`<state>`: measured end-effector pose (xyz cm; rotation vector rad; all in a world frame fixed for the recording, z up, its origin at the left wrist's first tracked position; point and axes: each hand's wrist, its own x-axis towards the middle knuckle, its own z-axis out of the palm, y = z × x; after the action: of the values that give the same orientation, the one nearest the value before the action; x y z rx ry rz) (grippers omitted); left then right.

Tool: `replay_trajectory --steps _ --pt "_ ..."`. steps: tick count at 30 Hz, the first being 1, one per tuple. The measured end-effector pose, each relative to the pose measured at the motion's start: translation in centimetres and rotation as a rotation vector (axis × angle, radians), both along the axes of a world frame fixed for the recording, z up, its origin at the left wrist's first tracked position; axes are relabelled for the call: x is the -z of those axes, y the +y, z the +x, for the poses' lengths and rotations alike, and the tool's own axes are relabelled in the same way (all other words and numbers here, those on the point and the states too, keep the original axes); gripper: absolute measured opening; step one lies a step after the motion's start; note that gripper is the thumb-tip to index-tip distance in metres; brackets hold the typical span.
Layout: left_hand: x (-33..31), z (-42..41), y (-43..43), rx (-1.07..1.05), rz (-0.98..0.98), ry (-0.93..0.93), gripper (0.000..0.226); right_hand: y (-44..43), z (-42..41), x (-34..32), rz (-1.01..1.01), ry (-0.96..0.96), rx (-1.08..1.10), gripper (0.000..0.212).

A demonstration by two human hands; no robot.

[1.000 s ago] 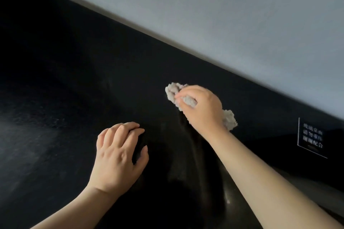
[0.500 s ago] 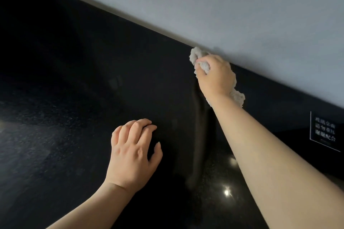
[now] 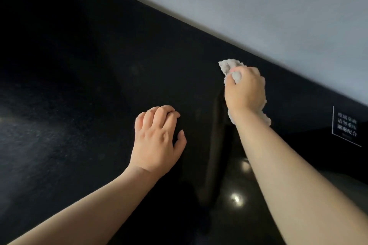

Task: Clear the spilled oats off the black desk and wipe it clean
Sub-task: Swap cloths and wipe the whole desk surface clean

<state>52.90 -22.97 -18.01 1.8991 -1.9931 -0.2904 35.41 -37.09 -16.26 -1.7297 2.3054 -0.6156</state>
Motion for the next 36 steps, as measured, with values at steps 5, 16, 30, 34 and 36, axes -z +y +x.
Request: replay_trajectory --steps 5,16,30,34,36 --pt "0.0 1.2 0.4 0.045 -0.018 0.155 0.029 6.0 3.5 0.7 -0.039 0.061 -0.297 0.012" --pt "-0.5 10.3 7.1 0.085 -0.019 0.054 0.034 10.5 2.2 -2.0 -0.097 -0.276 -0.265 0.04" --pt "0.3 11.0 7.6 0.086 -0.034 0.09 0.034 23.6 8.1 -0.3 0.054 -0.212 -0.568 0.019" --pt "0.2 11.2 7.5 0.104 -0.015 0.068 0.035 26.1 6.3 -2.2 0.167 -0.329 -0.623 0.013" --pt "0.2 11.3 7.5 0.106 -0.009 0.067 0.036 24.4 6.2 -3.4 0.067 -0.434 -0.453 0.011"
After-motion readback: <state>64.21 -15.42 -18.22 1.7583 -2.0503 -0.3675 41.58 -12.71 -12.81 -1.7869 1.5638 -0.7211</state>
